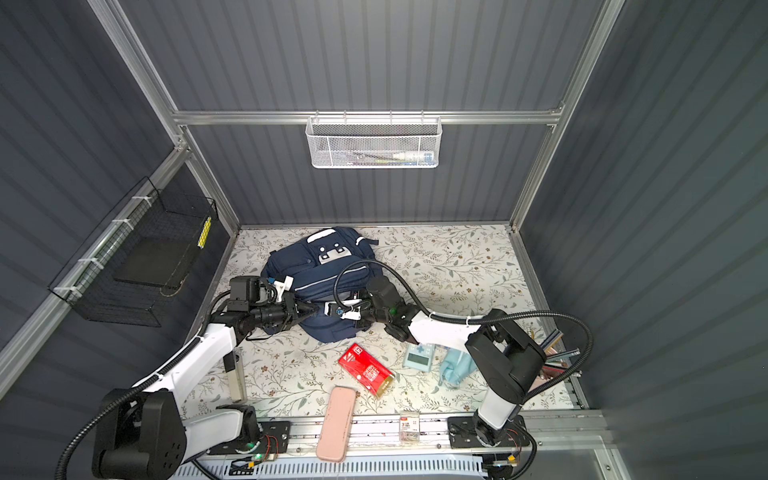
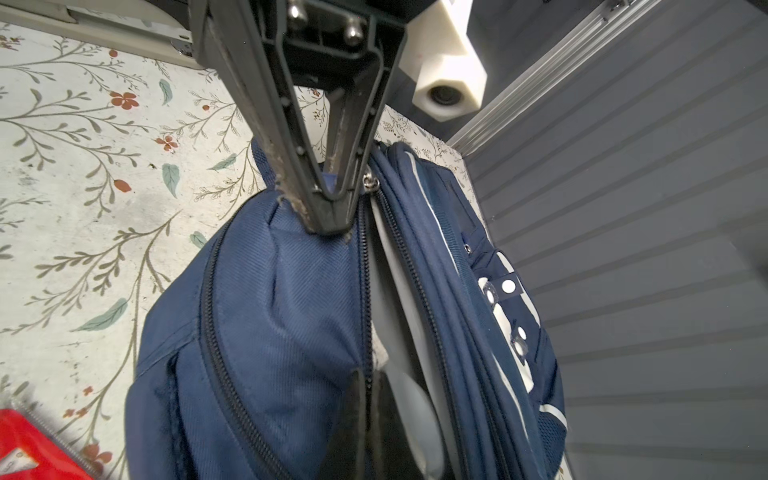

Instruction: Pack the student bag

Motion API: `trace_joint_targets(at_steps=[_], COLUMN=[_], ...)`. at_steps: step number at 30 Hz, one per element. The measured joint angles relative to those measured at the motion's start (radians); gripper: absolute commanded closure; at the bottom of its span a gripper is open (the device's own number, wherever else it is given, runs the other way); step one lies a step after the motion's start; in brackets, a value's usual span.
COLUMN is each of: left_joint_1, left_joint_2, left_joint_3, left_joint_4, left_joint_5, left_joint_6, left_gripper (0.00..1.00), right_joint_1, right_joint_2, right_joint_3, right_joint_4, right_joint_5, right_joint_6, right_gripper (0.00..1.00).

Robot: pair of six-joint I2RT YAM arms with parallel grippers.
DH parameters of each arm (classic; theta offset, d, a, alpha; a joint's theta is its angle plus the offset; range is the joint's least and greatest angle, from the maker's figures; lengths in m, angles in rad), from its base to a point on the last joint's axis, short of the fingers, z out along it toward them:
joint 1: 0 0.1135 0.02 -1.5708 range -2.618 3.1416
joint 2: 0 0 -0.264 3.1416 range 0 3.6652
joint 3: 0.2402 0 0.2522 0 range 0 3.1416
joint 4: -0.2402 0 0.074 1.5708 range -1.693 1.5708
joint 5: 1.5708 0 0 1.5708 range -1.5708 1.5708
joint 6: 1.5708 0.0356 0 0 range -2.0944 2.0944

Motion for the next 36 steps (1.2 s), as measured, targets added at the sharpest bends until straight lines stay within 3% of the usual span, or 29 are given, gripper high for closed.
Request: trace_joint_targets(at_steps=[7, 8, 9, 11, 14, 16, 26, 31, 36], left_joint_1=[0.051, 0.049, 0.037, 0.005, -0.08, -0.126, -0.163, -0.164, -0.166], left_joint_2=[0.0, 0.0, 0.0, -0.003, -0.019, -0.032, -0.051, -0.051, -0.051], left_joint_3=[0.007, 0.007, 0.007, 0.007, 0.007, 0.006, -0.014, -0.041, -0.042], left_joint_4=[-0.034, -0.028, -0.019, 0.002, 0.052, 0.081, 0.116, 0.143, 0.135], left_joint_5=[0.087, 0.097, 0.1, 0.058, -0.027, -0.063, -0.106, -0.116, -0.13], left_joint_6=[0.057, 0.053, 0.045, 0.015, -0.058, -0.095, -0.15, -0.167, -0.172], left_gripper=[1.0, 1.0, 1.0, 1.0, 1.0, 1.0, 1.0, 1.0, 1.0], right_joint_1=[-0.027, -0.026, -0.026, -0.028, -0.023, 0.005, 0.053, 0.068, 0.116], right_joint_2=[-0.07, -0.076, -0.082, -0.099, -0.114, -0.114, -0.014, 0.027, 0.015], right_joint_3=[-0.068, -0.067, -0.065, -0.062, -0.058, -0.047, 0.079, 0.107, 0.026], right_joint_4=[0.041, 0.029, 0.013, -0.037, -0.072, -0.087, -0.112, -0.116, -0.004], right_joint_5=[-0.034, -0.035, -0.032, 0.008, 0.077, 0.109, 0.152, 0.179, 0.272], right_joint_6=[0.011, 0.011, 0.016, 0.016, 0.019, 0.012, -0.008, -0.041, -0.085], right_gripper=[1.0, 0.94, 0.78, 0.58, 0.38, 0.29, 0.29, 0.34, 0.31])
